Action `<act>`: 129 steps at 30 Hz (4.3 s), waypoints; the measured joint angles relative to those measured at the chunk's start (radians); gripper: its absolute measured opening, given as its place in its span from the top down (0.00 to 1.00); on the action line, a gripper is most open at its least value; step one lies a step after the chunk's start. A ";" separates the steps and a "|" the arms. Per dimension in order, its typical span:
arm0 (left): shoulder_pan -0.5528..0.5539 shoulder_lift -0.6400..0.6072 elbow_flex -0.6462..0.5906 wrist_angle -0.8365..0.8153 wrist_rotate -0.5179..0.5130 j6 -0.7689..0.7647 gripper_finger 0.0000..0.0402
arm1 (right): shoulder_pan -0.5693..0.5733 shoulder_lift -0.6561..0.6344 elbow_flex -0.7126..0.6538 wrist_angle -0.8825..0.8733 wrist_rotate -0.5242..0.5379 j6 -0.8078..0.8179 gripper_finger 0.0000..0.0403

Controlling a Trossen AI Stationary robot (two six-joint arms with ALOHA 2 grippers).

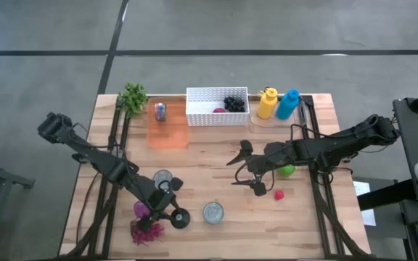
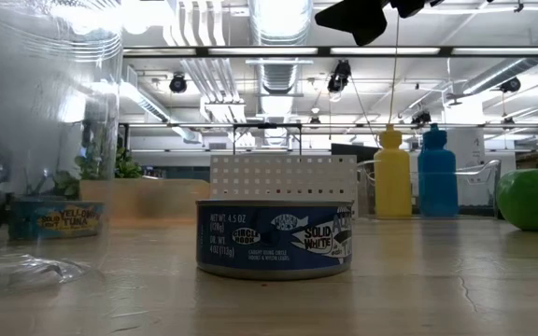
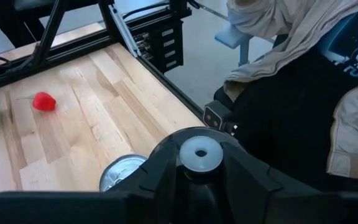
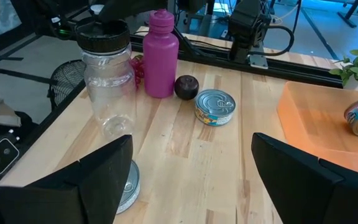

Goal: Pick & Place Food Item
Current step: Put the black water bottle into the transparent bin

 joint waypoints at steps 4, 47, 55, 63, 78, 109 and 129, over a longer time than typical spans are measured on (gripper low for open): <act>0.000 0.000 0.000 0.004 -0.001 0.000 0.70 | 0.000 0.000 0.000 0.000 0.000 0.000 0.21; 0.001 -0.003 0.006 -0.007 -0.031 0.000 0.80 | 0.000 0.000 0.000 0.000 0.000 0.000 0.21; 0.001 -0.004 0.006 0.000 -0.055 0.000 0.80 | 0.000 0.000 0.000 0.000 0.000 0.000 0.18; 0.001 -0.003 0.000 -0.002 -0.056 -0.026 0.77 | 0.000 -0.001 0.000 -0.002 0.000 0.000 0.17; 0.001 -0.002 -0.001 -0.004 -0.055 -0.029 0.63 | 0.000 -0.001 0.000 -0.002 0.000 0.000 0.22; 0.000 0.029 0.001 0.027 -0.040 -0.026 0.70 | 0.000 -0.001 0.000 -0.004 0.001 0.000 0.19; 0.000 0.029 0.006 0.022 -0.040 -0.025 0.82 | 0.000 -0.001 0.000 -0.004 0.001 0.003 0.17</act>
